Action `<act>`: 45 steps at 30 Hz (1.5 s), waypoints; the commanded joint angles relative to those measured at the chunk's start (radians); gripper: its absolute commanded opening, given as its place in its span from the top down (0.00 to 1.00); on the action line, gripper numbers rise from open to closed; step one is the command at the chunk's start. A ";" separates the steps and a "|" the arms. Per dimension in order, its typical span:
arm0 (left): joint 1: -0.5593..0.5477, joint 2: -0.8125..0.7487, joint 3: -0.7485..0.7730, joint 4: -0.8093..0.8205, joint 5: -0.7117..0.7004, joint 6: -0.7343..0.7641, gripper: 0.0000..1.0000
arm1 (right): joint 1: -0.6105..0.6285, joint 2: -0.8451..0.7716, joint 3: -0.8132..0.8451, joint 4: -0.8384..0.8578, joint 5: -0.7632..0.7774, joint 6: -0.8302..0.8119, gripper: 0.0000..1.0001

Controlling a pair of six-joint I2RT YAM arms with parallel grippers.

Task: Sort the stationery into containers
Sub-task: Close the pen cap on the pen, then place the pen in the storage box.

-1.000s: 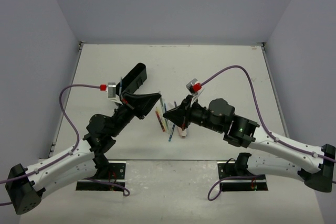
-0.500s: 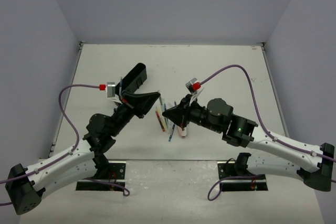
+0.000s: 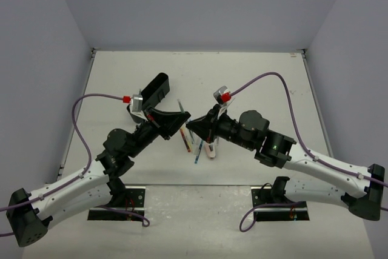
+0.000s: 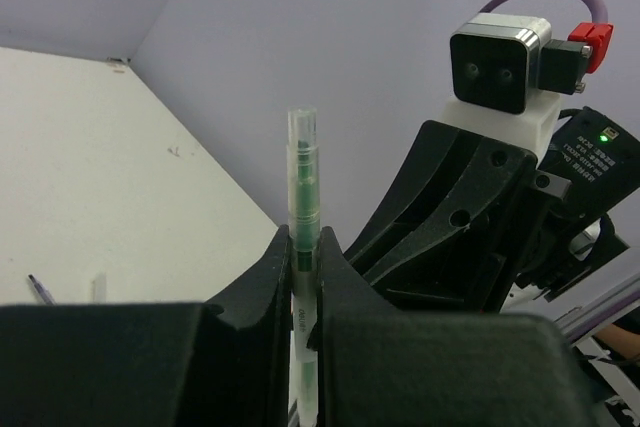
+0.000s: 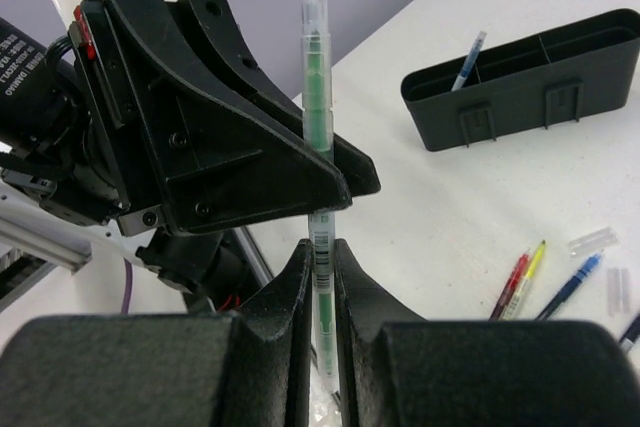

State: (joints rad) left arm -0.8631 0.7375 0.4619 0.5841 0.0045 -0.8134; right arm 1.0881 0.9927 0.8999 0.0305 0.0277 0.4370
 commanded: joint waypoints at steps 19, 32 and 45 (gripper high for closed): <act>0.001 -0.041 0.087 -0.059 0.168 0.146 1.00 | 0.006 0.100 0.095 0.101 -0.224 -0.052 0.94; 0.001 -0.054 0.233 -0.252 0.112 0.245 0.18 | 0.004 0.065 0.045 0.075 -0.277 -0.073 1.00; 0.001 -0.007 0.311 -0.309 0.151 0.289 0.59 | 0.007 0.028 0.016 0.048 -0.316 -0.078 1.00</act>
State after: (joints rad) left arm -0.8600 0.7114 0.7295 0.3091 0.1454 -0.5645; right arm 1.0924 1.0562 0.9250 0.0648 -0.2523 0.3794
